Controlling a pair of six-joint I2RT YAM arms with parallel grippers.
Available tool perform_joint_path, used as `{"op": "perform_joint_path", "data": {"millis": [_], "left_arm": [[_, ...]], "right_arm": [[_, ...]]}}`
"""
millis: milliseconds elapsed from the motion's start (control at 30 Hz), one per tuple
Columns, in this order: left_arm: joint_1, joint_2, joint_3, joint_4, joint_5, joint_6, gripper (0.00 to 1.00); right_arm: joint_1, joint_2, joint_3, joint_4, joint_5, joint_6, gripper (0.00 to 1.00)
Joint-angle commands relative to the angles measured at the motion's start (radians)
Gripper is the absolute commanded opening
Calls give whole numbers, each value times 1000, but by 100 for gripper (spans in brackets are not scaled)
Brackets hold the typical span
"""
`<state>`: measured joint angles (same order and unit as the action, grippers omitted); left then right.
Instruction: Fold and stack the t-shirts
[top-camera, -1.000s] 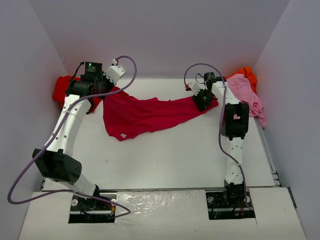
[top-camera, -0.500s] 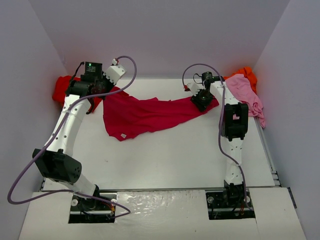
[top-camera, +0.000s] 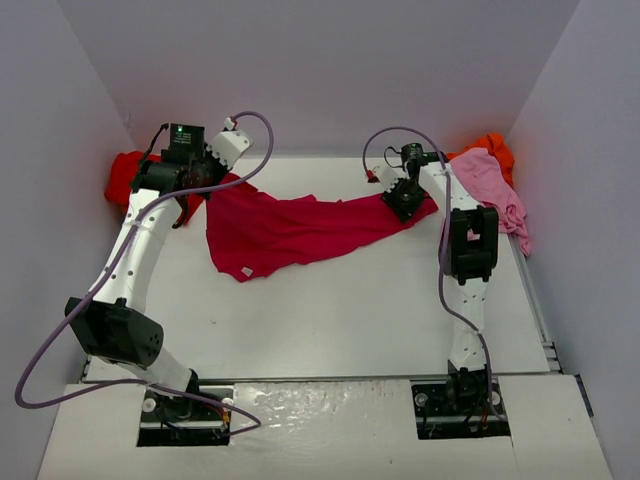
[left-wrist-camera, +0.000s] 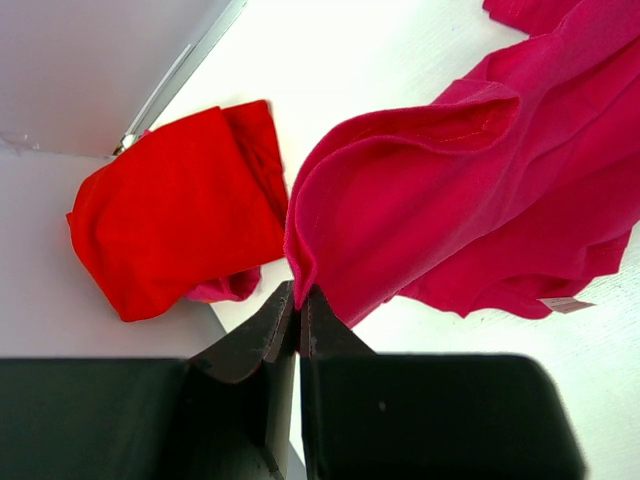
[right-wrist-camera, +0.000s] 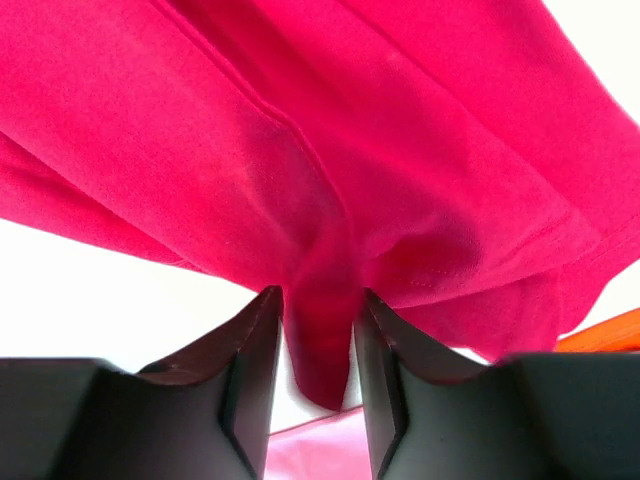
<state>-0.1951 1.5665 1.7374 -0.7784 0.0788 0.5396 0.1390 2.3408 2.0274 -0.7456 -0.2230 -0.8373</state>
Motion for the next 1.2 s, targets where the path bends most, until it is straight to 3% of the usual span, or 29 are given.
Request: {"op": "perform_joint_path", "data": {"millis": [0, 33, 67, 333, 567, 667, 833, 967, 1167], "left_arm": [[6, -62, 5, 43, 1, 13, 0], [6, -62, 5, 44, 0, 13, 0], [5, -62, 6, 42, -2, 11, 0], [5, -66, 13, 101, -65, -21, 0], [6, -75, 114, 91, -182, 9, 0], [5, -97, 131, 107, -217, -8, 0], [6, -123, 134, 164, -287, -55, 0], [6, -136, 141, 173, -291, -58, 0], [6, -187, 87, 150, -267, -43, 0]], "right_arm": [[10, -101, -24, -26, 25, -4, 12], [10, -101, -33, -26, 28, -5, 3], [10, -102, -38, -26, 31, -5, 0], [10, -134, -36, -14, 68, 3, 1], [26, -242, 95, 22, 307, 12, 1], [24, -306, 124, 22, 293, 1, 0], [26, -450, 50, 92, 242, 20, 0], [33, -572, -110, 260, 271, 65, 0], [180, -640, -337, 197, 300, 2, 0]]}}
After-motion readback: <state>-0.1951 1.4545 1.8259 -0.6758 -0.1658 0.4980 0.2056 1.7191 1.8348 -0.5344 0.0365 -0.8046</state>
